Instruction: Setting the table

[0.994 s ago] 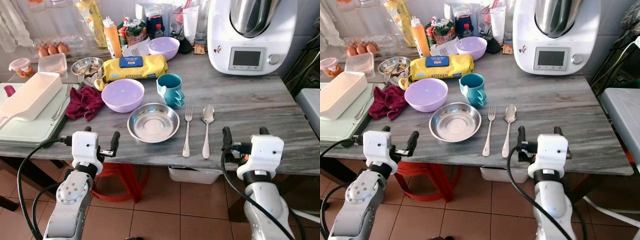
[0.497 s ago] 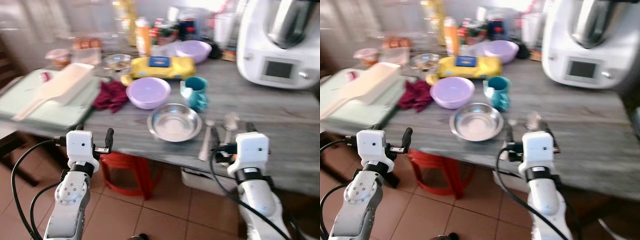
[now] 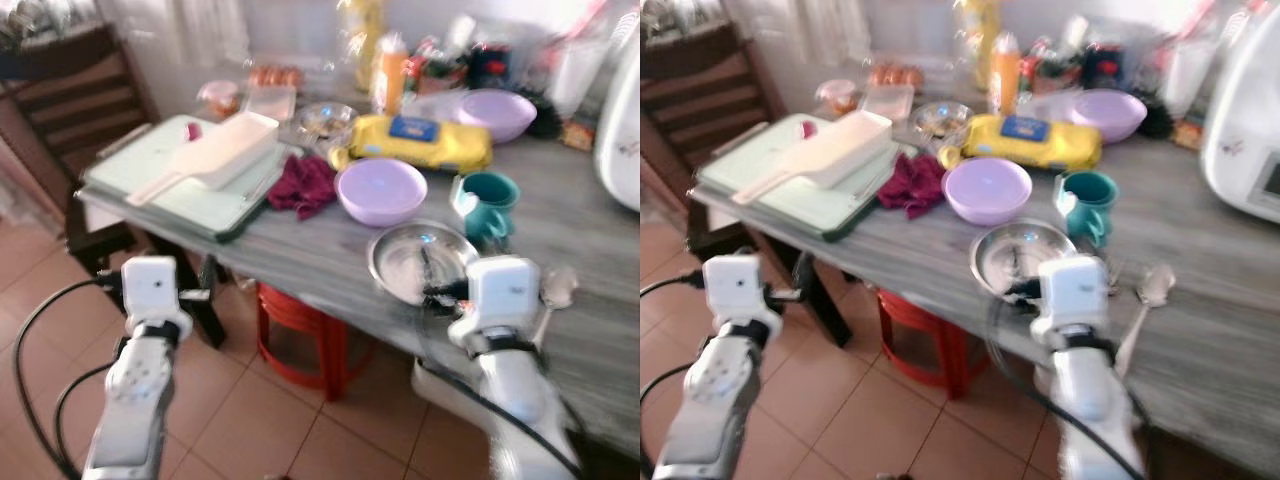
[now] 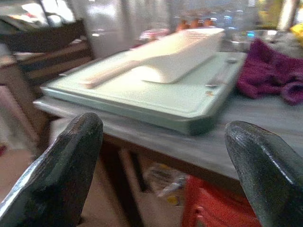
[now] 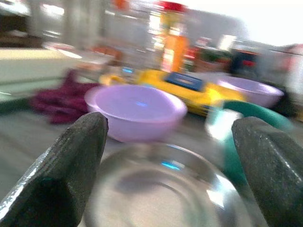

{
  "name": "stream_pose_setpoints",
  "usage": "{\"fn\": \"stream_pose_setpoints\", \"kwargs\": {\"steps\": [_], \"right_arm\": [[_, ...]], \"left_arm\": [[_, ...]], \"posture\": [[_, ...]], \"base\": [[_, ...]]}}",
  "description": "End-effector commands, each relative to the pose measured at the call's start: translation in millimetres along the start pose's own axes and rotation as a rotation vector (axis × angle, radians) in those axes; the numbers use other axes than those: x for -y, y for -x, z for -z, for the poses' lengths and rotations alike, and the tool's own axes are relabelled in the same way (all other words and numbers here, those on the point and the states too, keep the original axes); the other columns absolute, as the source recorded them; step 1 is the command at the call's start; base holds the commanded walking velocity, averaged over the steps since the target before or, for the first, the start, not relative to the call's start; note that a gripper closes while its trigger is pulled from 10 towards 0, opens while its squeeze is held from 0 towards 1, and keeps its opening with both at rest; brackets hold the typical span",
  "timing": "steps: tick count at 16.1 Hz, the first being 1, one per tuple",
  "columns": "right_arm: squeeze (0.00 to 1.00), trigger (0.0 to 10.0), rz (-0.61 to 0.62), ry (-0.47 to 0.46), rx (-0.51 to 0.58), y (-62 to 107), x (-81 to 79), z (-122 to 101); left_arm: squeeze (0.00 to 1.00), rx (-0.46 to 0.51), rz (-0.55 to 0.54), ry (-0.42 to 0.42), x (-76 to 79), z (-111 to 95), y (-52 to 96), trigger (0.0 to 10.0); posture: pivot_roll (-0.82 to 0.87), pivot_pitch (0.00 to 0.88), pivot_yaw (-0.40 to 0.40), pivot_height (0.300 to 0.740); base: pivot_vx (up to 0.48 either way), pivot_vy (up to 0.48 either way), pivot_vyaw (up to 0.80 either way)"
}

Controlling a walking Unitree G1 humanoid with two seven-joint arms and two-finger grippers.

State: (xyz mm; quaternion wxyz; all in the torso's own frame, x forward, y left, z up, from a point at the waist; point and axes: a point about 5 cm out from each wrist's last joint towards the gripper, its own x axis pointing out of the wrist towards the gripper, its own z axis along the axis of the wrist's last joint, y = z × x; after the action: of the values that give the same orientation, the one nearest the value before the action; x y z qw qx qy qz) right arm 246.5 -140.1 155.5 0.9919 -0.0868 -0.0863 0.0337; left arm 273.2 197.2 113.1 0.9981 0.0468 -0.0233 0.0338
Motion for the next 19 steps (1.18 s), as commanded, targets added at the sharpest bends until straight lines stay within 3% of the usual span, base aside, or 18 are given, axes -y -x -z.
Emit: {"fn": "stream_pose_setpoints", "kwargs": {"steps": [1, 8, 9, 10, 19], "right_arm": [[0.0, 10.0, -0.007, 0.013, 0.006, -1.0, 2.4, -1], [0.0, 10.0, -0.054, 0.009, 0.027, -5.7, -3.4, -3], [0.0, 10.0, -0.057, 0.007, 0.029, -6.4, -3.4, -3], [0.0, 10.0, -0.058, 0.007, 0.03, -7.0, -3.0, -3], [0.0, 10.0, -0.113, 0.009, 0.049, -15.5, -6.3, -6]], "left_arm": [[0.0, -0.001, -0.009, -0.008, -1.5, 1, 1.2, 10.0], [0.0, -0.013, -0.12, -0.048, -12.8, 4, 2.2, 10.0], [0.0, -0.041, -0.203, -0.081, -22.4, 9, 3.5, 10.0], [0.0, -0.057, -0.223, -0.059, -25.9, 12, 3.8, 10.0], [0.0, -0.055, -0.271, -0.079, -24.6, 15, 6.7, 10.0]], "posture": [[-0.07, 0.075, 0.066, 0.74], [-0.06, 0.073, 0.067, 0.74], [-0.06, 0.074, 0.068, 0.74], [-0.06, 0.075, 0.067, 0.74], [-0.06, 0.067, 0.034, 0.74]], "base": [[0.0, 0.0, 0.8], [0.0, 0.0, 0.8], [0.0, 0.0, 0.8], [0.0, 0.0, 0.8], [0.0, 0.0, 0.8]]}}
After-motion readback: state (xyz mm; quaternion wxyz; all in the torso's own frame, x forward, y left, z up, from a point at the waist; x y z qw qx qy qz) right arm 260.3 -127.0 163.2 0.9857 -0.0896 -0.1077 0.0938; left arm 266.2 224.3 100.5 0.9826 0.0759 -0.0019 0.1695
